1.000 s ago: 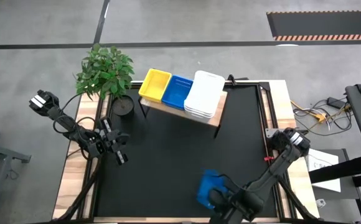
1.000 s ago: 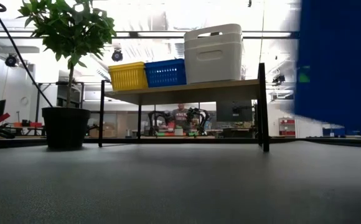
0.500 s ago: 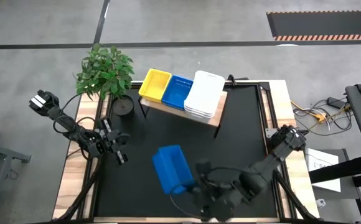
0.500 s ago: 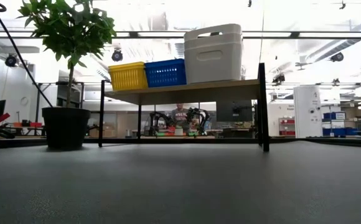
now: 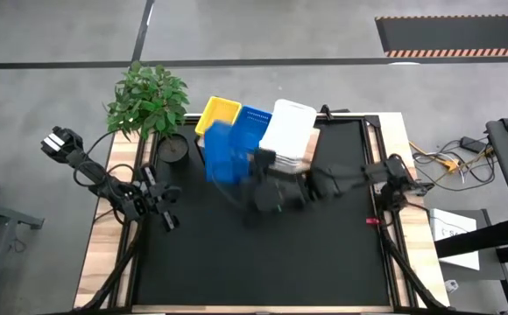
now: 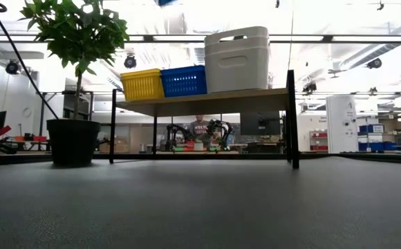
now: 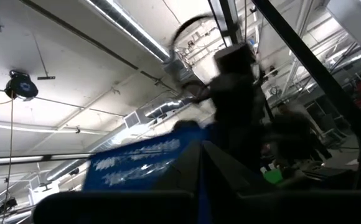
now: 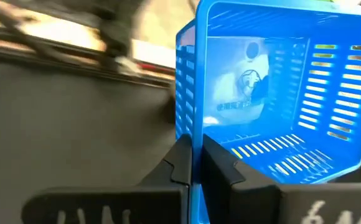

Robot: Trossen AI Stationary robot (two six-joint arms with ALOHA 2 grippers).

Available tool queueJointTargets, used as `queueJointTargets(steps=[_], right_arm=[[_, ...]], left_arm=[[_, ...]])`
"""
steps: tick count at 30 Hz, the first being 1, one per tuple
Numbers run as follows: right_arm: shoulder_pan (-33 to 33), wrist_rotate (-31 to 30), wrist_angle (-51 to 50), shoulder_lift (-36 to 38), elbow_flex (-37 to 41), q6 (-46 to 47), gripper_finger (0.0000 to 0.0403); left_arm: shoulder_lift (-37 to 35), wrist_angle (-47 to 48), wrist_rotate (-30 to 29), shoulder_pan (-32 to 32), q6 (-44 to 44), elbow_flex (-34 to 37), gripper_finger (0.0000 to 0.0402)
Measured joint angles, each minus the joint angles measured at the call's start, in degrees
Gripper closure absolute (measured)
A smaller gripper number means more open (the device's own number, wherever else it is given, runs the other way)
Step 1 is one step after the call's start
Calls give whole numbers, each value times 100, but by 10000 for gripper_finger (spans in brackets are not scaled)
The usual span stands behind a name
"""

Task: Stack baskets on shelf by color
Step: Stack the blue bin on top of the other blue bins on the shelf

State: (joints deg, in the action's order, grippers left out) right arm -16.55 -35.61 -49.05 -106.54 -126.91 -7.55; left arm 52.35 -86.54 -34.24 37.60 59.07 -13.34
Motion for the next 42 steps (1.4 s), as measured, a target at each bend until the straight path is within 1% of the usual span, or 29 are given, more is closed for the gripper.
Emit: queueJointTargets(steps=[6,9,11,15,18,24,30,42], right_arm=[[976,-1,9,-2,0,-215,392],[1436,34,8,-9,-2,-134,392],[1728,285,-16,-11,-2,-23,392],[2229,1069,-51,-13,0,314,392],[2495,1367,-219,-13,0,507,392],[2731,1810,-814,-13,0,731,392],[2732,1825,-1128,-15,43,816,392],[2732,1825,-1297,-20,94,911,387]], left_arm=[[-46,-2,0,0,5,-5,402],[-82,-2,0,-2,9,-5,402],[-112,-2,0,-1,11,-5,402],[-164,-4,0,-1,17,-5,402],[-164,-2,0,0,20,-5,402],[-161,-2,0,-1,17,-3,402],[-161,-2,0,0,17,-1,402],[-161,-1,0,-1,13,4,402]])
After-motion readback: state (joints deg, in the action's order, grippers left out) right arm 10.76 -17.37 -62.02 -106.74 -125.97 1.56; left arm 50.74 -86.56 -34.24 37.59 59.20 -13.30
